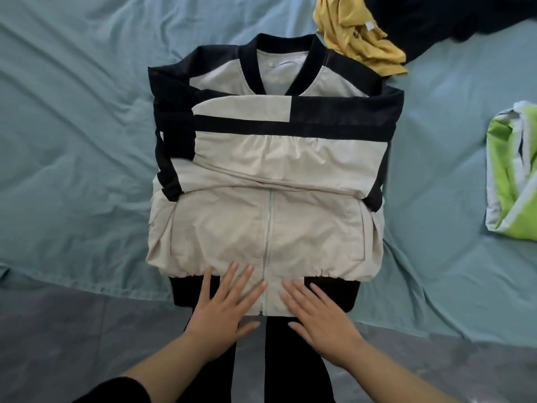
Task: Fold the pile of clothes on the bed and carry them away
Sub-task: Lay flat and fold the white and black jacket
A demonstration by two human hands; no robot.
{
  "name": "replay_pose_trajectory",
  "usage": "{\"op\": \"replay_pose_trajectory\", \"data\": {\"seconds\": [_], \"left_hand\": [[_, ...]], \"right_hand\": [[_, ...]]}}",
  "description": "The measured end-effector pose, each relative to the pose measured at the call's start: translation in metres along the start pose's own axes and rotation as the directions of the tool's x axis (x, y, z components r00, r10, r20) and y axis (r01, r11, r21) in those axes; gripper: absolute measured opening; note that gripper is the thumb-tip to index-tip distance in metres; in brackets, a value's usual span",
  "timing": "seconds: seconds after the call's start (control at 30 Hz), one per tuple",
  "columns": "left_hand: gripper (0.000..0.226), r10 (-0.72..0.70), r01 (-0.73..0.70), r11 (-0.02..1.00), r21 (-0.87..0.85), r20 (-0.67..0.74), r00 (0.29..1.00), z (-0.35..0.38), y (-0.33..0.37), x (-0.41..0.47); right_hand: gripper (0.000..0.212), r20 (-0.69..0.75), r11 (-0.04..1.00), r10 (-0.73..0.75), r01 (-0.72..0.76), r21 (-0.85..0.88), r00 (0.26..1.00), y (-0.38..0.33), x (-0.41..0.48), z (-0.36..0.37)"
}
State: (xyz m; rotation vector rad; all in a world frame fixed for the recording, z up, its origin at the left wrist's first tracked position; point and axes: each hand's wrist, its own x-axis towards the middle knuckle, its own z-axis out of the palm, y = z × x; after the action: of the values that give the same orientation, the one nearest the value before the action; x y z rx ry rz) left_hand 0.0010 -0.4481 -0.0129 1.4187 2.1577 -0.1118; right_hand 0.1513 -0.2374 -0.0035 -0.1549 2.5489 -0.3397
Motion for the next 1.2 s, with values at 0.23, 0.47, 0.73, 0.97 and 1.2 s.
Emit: {"op": "replay_pose_trajectory", "data": {"seconds": [0.23,0.47,0.73,0.97,1.2], "left_hand": [[0.103,-0.19,0.192,0.981,-0.004,0.108,0.976,-0.005,0.0,0.035],[0.105,-0.134,0.132,0.991,0.023,0.136,0.982,-0.023,-0.01,0.043],[0.112,-0.148,0.147,0.989,0.026,0.043,0.988,-0.038,-0.015,0.045],[0.032,-0.238,0.288,0.873,-0.394,0.172,0.956,-0.085,-0.046,0.056],[0.025,-0.078,0.371,0.764,-0.529,0.495,0.866,-0.151,-0.068,0.089]], "right_hand": [[0.089,0.107,0.982,0.17,-0.177,0.062,0.98,0.025,0.025,-0.007],[0.082,-0.024,0.984,0.162,-0.16,0.075,0.987,0.03,0.029,-0.016],[0.081,-0.204,0.978,0.163,-0.131,0.16,0.965,0.038,0.032,-0.025],[0.031,-0.123,0.901,0.35,-0.298,0.316,0.929,0.061,0.023,-0.073],[0.03,0.367,0.728,0.282,-0.447,0.519,0.886,0.087,0.039,-0.149]]}}
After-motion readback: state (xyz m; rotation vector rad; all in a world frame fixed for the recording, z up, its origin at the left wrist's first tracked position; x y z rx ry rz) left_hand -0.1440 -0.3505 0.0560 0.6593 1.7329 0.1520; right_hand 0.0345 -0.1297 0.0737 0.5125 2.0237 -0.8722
